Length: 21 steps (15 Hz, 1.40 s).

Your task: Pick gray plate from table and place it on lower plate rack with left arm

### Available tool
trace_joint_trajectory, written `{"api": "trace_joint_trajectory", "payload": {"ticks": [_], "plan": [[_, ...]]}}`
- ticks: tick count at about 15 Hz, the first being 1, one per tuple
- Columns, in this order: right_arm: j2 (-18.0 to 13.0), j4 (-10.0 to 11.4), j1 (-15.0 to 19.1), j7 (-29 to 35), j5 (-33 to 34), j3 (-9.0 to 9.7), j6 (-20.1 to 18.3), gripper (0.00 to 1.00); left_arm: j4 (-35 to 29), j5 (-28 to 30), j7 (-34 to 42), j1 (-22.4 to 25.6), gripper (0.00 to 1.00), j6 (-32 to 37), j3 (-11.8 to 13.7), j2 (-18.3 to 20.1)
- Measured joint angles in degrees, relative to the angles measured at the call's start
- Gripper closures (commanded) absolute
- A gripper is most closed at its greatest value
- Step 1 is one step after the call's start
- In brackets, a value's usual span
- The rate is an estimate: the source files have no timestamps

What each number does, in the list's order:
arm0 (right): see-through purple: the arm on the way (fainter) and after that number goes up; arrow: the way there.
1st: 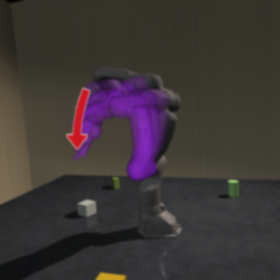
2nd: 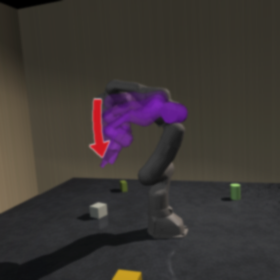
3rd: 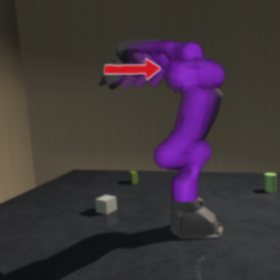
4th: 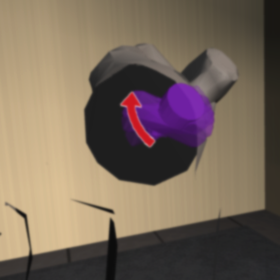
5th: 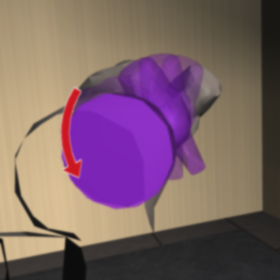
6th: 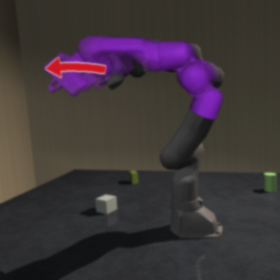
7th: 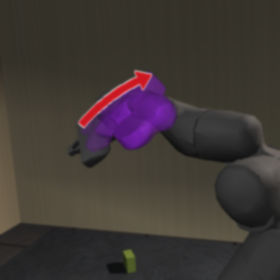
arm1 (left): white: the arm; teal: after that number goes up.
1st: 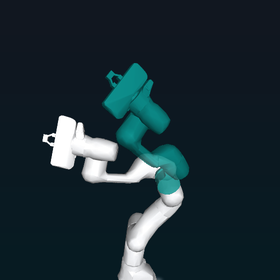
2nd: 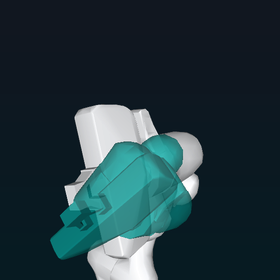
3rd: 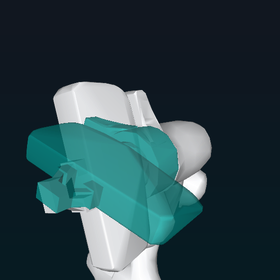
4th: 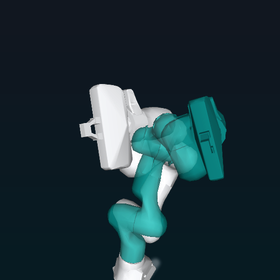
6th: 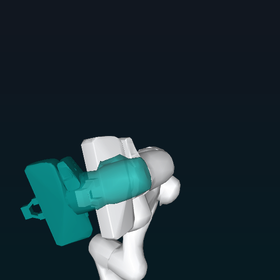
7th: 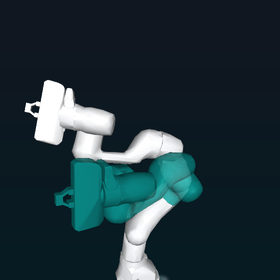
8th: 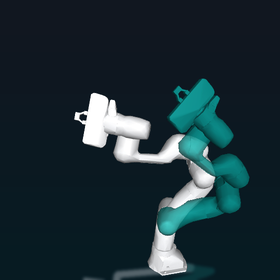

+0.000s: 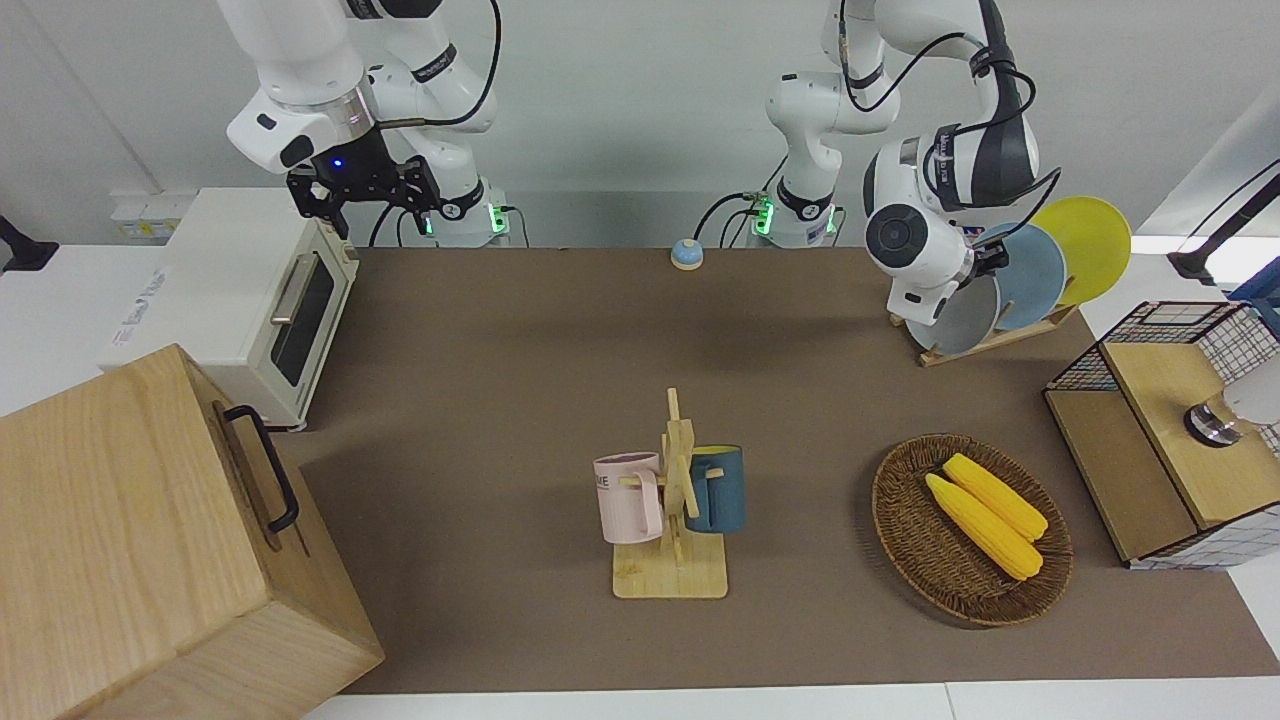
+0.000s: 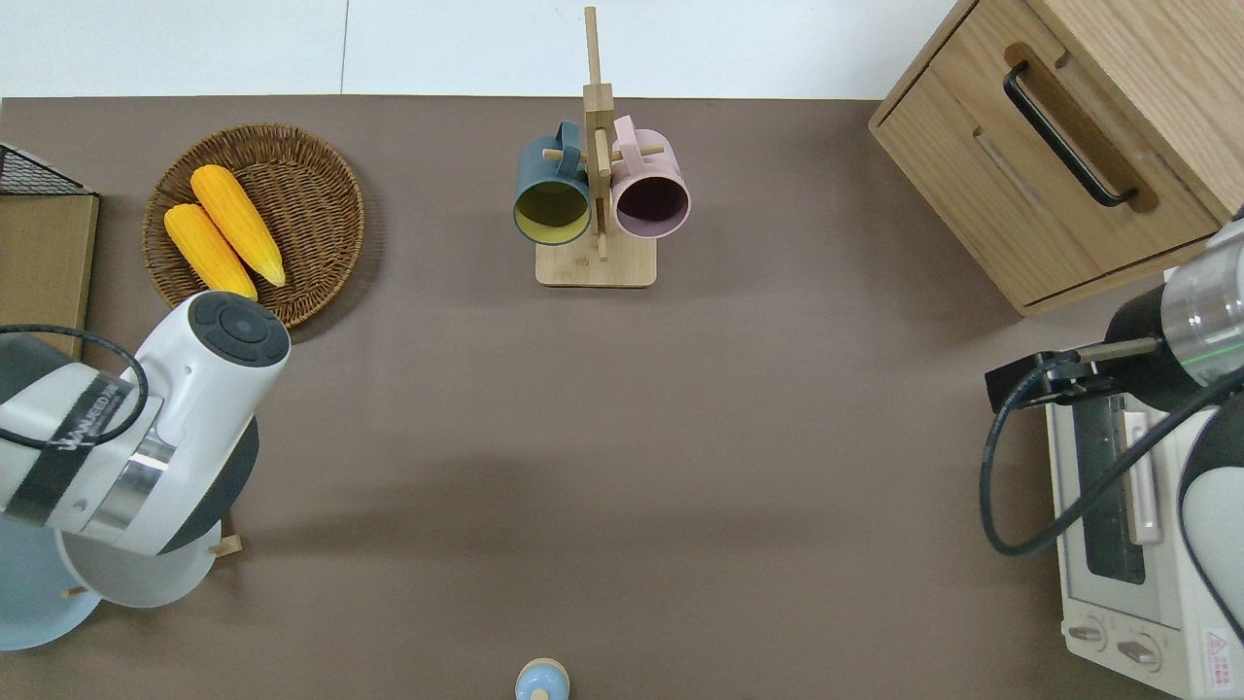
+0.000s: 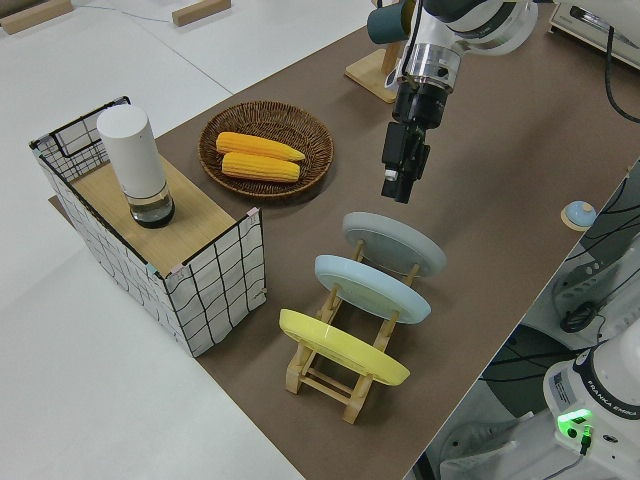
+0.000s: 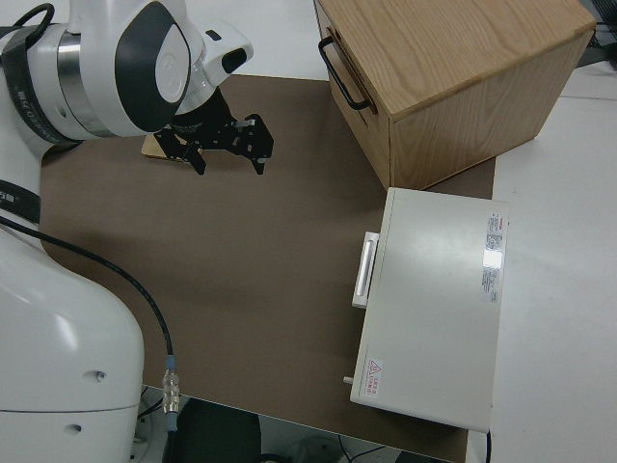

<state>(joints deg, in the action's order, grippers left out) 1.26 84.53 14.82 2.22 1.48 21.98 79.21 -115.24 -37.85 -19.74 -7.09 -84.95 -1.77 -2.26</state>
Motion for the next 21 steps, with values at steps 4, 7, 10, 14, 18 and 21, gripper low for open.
{"api": "trace_joint_trajectory", "payload": {"ticks": [4,7,10,14,18,21], "plan": [[0.0,0.0,0.0,0.0,0.0,0.00,0.0,0.017,5.4,10.1,6.1,1.7,0.35,0.0,0.5,1.2],[0.0,0.0,0.0,0.0,0.0,0.00,0.0,0.017,9.2,19.0,10.1,5.0,0.34,0.0,0.7,2.1],[0.0,0.0,0.0,0.0,0.0,0.00,0.0,0.017,13.5,28.5,12.1,7.6,0.21,-0.2,0.8,2.5],[0.0,0.0,0.0,0.0,0.0,0.00,0.0,0.017,17.9,34.9,12.3,7.8,0.00,-0.4,0.6,2.5],[0.0,0.0,0.0,0.0,0.0,0.00,0.0,0.017,19.7,39.6,12.6,7.7,0.00,-0.6,0.6,2.5],[0.0,0.0,0.0,0.0,0.0,0.00,0.0,0.017,23.3,40.9,14.4,7.4,0.00,-1.0,-0.3,2.5]]}}
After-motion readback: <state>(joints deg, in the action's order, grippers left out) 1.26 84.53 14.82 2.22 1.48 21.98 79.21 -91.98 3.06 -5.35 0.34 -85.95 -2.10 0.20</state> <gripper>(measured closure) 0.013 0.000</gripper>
